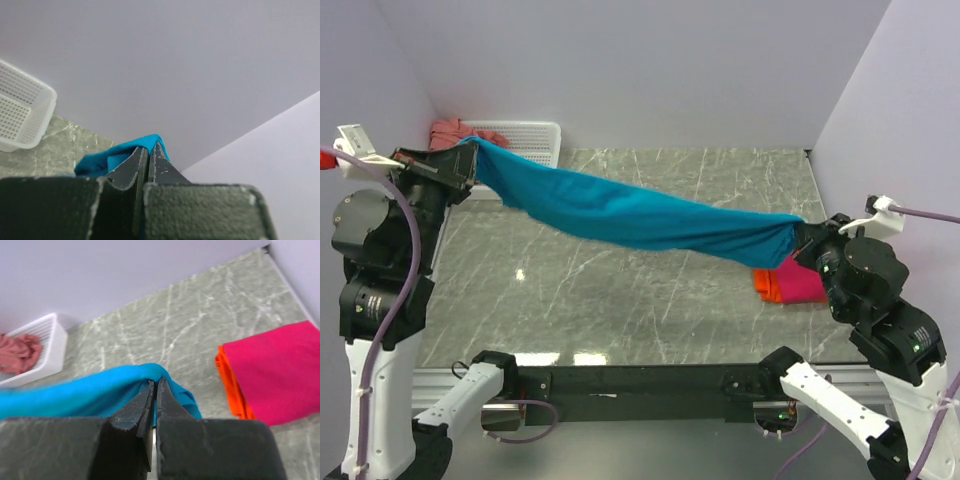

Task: Fold and stack the t-shirts
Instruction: Flatten the tshirt out

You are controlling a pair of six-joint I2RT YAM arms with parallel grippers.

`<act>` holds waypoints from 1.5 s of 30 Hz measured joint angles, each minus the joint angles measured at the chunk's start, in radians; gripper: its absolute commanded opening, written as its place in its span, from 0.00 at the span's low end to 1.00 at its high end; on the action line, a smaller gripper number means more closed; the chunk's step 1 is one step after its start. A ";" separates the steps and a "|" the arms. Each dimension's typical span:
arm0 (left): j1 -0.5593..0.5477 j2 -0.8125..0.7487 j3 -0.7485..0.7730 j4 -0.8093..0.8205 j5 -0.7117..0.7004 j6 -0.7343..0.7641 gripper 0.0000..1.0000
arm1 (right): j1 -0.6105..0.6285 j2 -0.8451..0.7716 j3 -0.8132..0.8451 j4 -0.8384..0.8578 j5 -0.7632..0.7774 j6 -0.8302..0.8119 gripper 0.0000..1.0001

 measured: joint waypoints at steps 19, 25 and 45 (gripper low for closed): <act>0.055 0.701 -0.247 -0.123 -0.019 0.003 0.99 | -0.354 0.498 -0.322 0.235 -0.274 -0.124 0.92; 0.055 0.502 -0.416 -0.116 -0.005 -0.057 0.99 | -0.354 0.439 -0.349 0.263 -0.287 -0.100 0.92; -0.053 0.396 -0.982 -0.025 0.266 -0.144 0.21 | -0.391 0.346 -0.567 0.245 -0.380 0.037 0.91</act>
